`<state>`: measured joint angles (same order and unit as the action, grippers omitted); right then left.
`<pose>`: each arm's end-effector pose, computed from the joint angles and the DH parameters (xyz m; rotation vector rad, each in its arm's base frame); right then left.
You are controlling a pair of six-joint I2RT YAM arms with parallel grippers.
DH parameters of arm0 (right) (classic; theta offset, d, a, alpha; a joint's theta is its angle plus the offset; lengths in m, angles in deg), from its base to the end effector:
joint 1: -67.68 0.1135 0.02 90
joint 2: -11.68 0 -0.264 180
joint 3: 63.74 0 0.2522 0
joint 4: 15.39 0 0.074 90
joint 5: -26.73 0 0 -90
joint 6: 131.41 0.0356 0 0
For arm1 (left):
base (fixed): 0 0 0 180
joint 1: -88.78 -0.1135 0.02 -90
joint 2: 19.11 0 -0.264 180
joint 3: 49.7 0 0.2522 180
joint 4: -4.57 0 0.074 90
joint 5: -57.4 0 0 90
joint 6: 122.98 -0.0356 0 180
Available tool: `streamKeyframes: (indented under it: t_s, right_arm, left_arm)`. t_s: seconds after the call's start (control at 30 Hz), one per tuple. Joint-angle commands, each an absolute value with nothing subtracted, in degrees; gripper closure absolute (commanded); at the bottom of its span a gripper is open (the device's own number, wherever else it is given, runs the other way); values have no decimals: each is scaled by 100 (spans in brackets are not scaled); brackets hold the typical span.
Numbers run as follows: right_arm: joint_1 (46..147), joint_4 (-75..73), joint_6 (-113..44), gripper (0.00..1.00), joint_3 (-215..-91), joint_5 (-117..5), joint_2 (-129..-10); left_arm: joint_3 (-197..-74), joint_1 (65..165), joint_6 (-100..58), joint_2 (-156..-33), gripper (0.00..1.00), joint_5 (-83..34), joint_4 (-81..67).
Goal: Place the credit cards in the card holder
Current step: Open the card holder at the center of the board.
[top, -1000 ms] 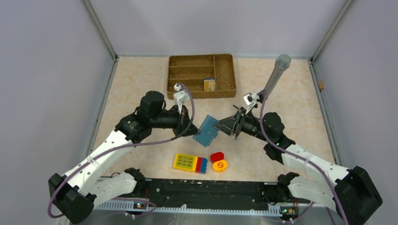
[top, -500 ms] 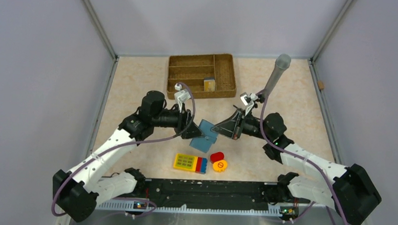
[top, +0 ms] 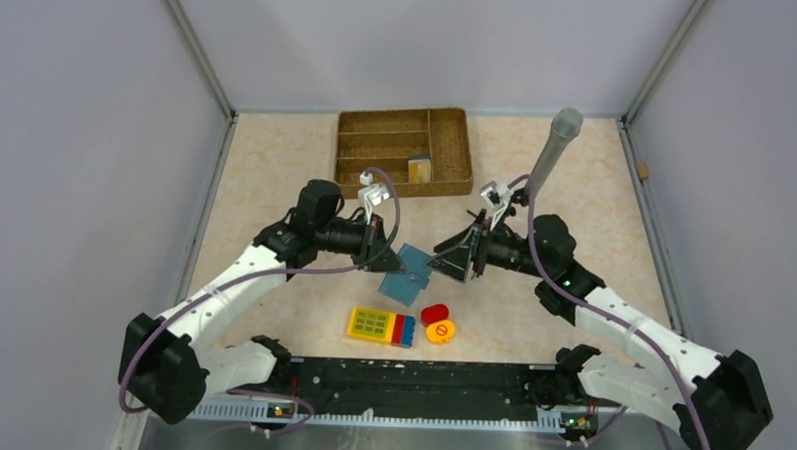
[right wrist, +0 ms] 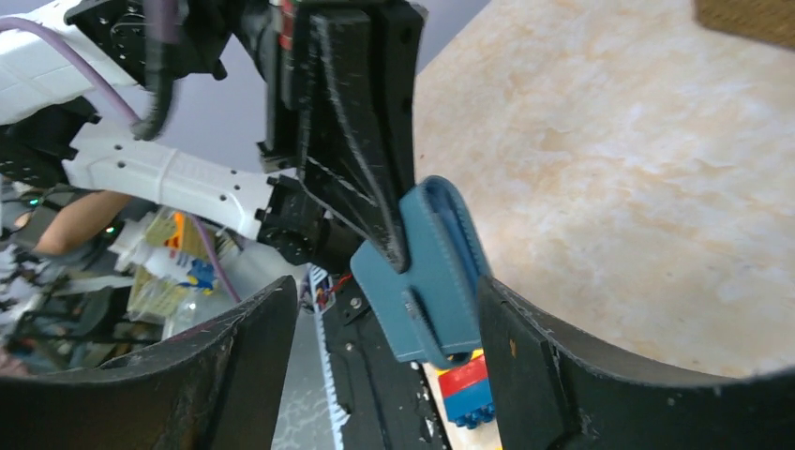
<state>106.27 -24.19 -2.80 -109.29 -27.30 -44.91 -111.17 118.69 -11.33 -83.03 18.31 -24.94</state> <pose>0.1627 0.1566 0.2816 -0.5471 1.7537 1.4970 0.1923 -0.1425 0.2888 0.7282 2.1242 -1.4545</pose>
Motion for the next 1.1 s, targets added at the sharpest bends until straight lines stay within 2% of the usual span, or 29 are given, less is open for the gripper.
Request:
streamKeyframes:
  t_s: [0.0, 0.17, 0.37, 0.87, 0.97, 1.07]
  right_arm:
    - [10671, -845, -1334, 34, -11509, -3413, -3935]
    - [10722, -372, -1719, 40, -11733, -3030, -4041]
    - [11204, -371, -1889, 48, -12001, -2357, -4847]
    - [11495, -739, -1990, 52, -12061, -1662, -5711]
    - [11561, -769, -1996, 58, -12111, -1549, -5794]
    - [11634, -710, -2044, 74, -12161, -1546, -5834]
  left_arm:
    - [-11366, 11654, -1409, -8614, 100, 1861, -2785]
    - [-11504, 11636, -1566, -8964, 100, 2428, -3104]
    - [-11513, 11644, -1681, -9098, 100, 3044, -3147]
    - [-11308, 11664, -1250, -8983, 100, 3787, -2483]
    - [-11316, 11658, -1278, -8968, 100, 3694, -2511]
    - [-11350, 11651, -1336, -8983, 100, 3577, -2595]
